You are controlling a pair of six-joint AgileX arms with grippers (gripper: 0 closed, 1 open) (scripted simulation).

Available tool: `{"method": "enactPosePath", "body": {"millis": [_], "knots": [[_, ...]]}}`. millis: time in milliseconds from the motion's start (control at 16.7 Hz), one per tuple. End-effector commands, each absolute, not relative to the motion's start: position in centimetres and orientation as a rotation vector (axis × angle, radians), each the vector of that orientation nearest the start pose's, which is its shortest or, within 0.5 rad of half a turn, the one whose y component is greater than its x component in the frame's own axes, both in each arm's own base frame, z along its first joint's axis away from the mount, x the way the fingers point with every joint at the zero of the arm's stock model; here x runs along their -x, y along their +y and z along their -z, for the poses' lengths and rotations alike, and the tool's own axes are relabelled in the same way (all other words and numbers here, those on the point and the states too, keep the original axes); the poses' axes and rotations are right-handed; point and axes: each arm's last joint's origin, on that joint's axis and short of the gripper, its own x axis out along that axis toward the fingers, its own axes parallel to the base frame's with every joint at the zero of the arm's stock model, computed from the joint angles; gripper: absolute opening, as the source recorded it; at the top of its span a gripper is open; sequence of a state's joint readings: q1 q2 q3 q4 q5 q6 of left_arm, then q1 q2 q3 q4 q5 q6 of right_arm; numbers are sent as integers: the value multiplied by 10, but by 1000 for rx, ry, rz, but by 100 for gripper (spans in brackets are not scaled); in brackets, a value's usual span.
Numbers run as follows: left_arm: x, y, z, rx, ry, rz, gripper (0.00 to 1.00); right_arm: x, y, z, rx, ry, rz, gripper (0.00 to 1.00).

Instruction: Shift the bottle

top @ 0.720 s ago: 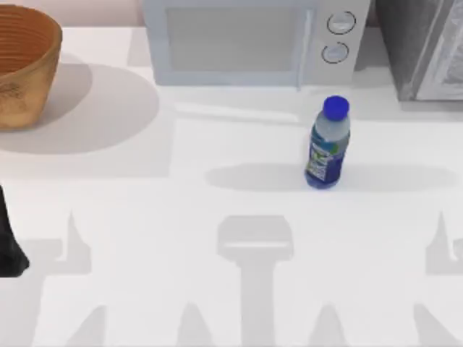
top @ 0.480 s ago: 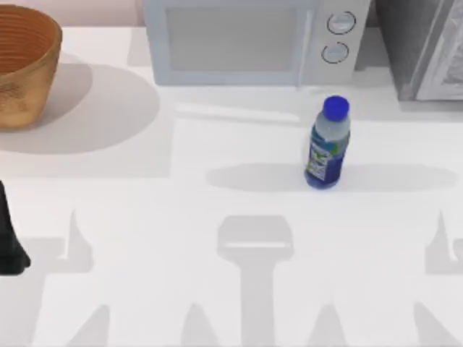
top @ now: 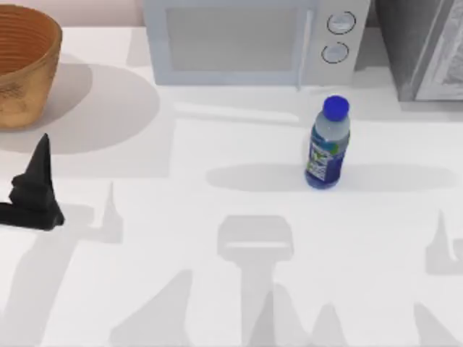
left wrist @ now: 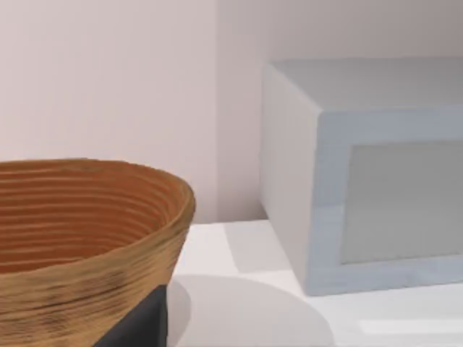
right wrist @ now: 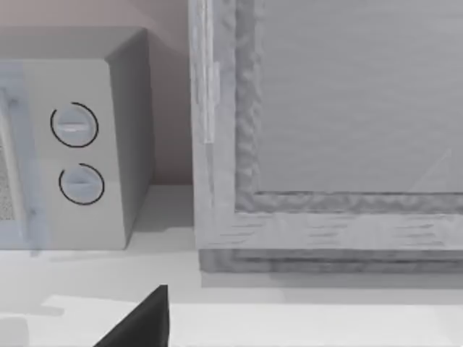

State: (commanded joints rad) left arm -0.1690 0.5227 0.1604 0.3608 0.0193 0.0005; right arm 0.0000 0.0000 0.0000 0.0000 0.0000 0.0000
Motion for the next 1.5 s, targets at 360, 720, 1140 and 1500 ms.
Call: {"method": "enactPosePath", "body": {"millis": [360, 720, 1140, 1500], "knots": [[-210, -78, -209, 14, 3, 381, 100, -106, -1, -160, 0, 0, 0, 100], [-263, -156, -160, 17, 5, 569, 100, -106, -1, -160, 0, 0, 0, 100], [-270, -225, -72, 17, 1, 739, 100, -106, -1, -160, 0, 0, 0, 100], [-260, -245, -32, 17, -4, 805, 100, -106, -1, -160, 0, 0, 0, 100]]}}
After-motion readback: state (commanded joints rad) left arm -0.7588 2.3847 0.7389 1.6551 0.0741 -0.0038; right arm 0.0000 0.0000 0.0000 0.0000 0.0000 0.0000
